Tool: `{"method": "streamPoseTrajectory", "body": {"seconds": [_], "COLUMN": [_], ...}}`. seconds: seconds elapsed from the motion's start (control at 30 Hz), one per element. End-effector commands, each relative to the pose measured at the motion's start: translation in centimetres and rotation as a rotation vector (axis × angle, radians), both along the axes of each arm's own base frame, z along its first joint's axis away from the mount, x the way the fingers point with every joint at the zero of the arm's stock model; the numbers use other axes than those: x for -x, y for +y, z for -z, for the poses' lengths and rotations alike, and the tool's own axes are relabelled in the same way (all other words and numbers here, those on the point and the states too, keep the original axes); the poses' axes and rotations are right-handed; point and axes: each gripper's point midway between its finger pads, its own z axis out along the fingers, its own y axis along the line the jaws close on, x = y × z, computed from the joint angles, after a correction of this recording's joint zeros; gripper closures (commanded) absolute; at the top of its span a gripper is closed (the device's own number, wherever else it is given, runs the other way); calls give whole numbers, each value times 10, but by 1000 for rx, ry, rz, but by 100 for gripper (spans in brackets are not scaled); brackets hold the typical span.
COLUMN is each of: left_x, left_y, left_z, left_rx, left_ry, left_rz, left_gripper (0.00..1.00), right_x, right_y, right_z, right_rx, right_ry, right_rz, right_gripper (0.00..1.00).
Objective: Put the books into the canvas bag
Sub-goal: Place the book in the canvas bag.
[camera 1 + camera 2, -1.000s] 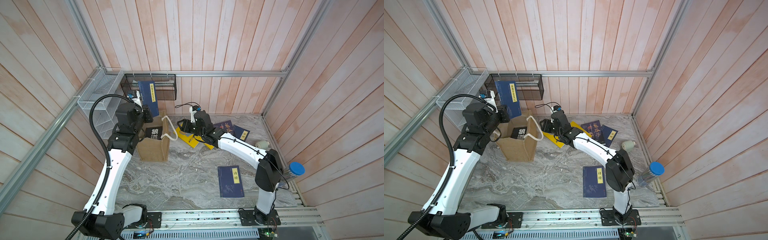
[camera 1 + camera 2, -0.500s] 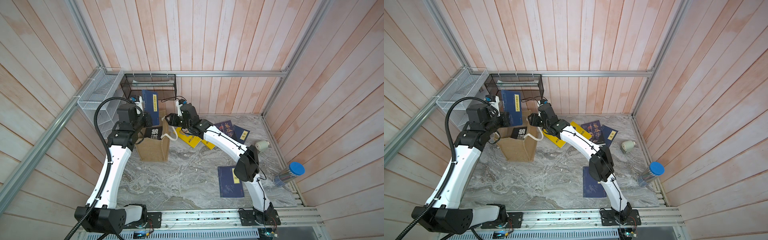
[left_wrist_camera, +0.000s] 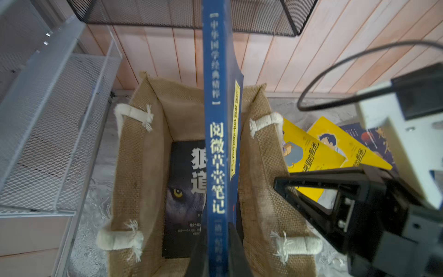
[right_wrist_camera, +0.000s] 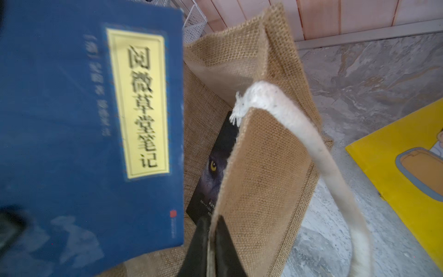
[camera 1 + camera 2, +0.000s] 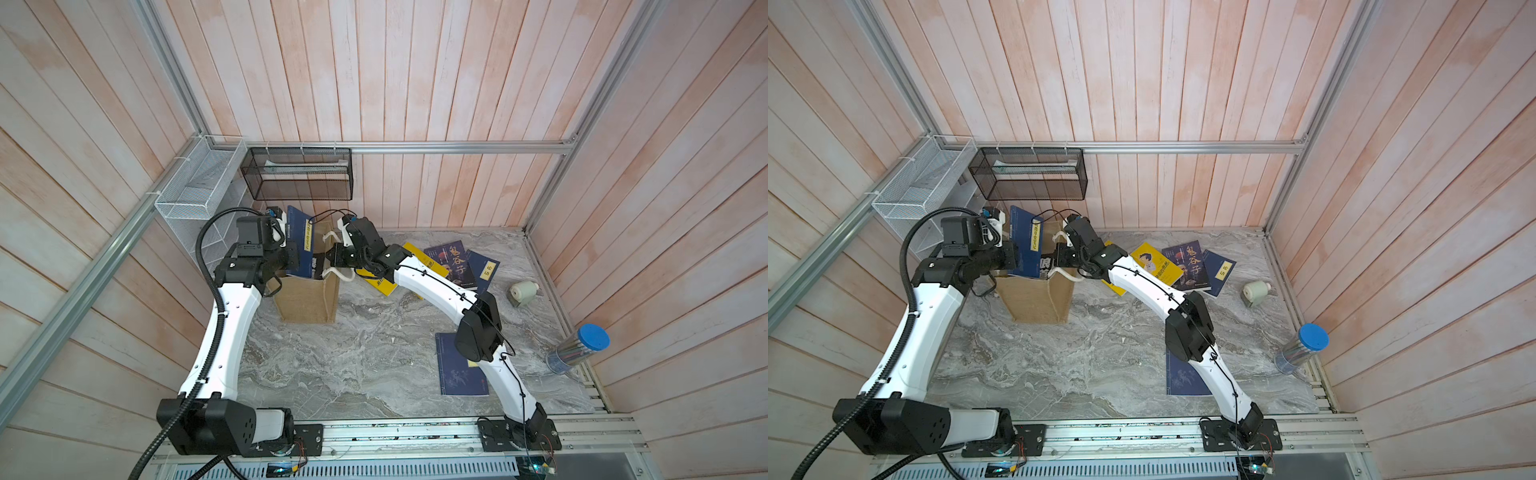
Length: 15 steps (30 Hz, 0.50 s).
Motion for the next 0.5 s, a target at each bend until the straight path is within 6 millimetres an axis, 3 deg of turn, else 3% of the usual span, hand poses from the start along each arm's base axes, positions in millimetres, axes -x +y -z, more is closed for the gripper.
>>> {"method": "streamPoseTrajectory", "body": {"seconds": [0.0, 0.2, 0.33, 0.47], "left_x": [1, -2, -6, -10], "left_y": [-11, -18, -17, -29], "left_z": [-1, 24, 42, 52], "left_rx": [17, 39, 40, 79], "left_ry": [20, 114, 162, 193], "left_rz": [75, 109, 103, 167], "left_gripper": [100, 100, 100, 100], "right_x": [-4, -8, -6, -7], "right_y": [-3, -10, -8, -4], "right_z": [-26, -52, -55, -51], "right_rx": [-37, -88, -112, -122], "right_ry": [-52, -114, -115, -111], "right_rz": [-8, -1, -9, -21], "right_gripper": [97, 100, 100, 100]}}
